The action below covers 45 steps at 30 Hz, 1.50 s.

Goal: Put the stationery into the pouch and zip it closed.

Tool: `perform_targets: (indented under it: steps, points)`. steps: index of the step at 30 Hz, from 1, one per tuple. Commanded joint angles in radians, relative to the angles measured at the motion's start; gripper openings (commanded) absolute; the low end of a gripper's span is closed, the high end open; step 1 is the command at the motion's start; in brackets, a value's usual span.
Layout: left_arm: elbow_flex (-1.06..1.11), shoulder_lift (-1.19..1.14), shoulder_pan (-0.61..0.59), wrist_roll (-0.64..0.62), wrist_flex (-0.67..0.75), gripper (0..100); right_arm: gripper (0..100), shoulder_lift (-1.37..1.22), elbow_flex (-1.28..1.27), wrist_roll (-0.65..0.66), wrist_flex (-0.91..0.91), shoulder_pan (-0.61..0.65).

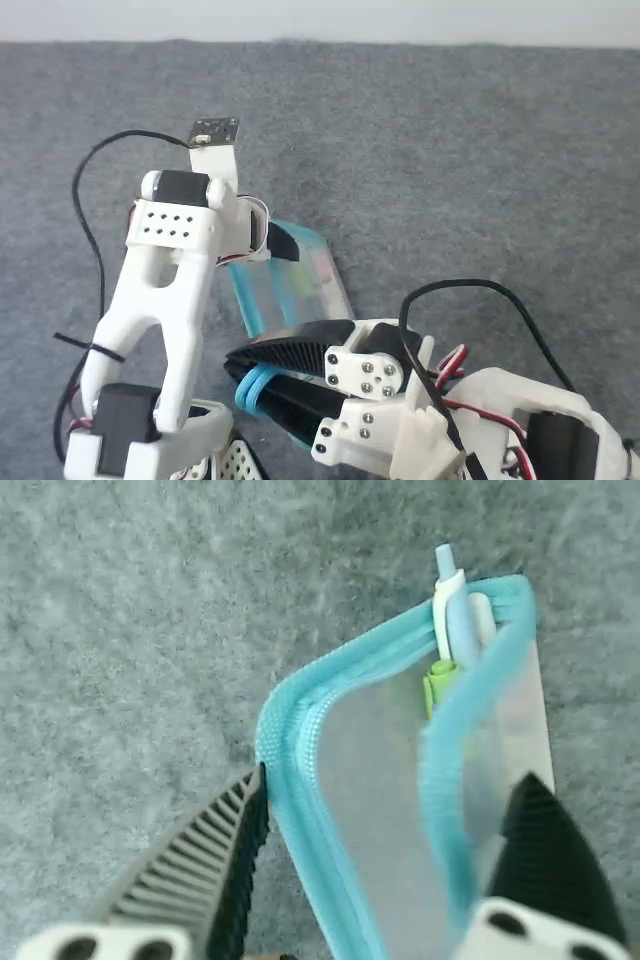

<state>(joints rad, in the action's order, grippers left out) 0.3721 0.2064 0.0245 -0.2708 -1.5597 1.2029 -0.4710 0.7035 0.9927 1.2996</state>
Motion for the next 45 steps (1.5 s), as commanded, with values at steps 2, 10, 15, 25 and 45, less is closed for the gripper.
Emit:
perform_targets:
  steps: [2,10,15,25,45]
  points:
    - [-0.010,0.029,0.014,-0.012,0.021,29,0.7,-0.061,0.015,0.015,0.008,-0.001]
    - [0.050,0.029,0.112,-0.009,0.055,28,0.7,-0.061,0.015,0.014,0.010,-0.001]
    - [0.156,0.029,0.161,-0.009,0.193,28,0.7,-0.054,0.015,0.014,0.013,-0.002]
    - [0.128,0.038,0.124,0.017,0.219,28,0.7,-0.051,0.002,0.012,0.025,-0.105]
    - [0.249,0.028,0.017,-0.028,0.327,28,0.7,-0.050,0.008,-0.043,0.001,-0.274]
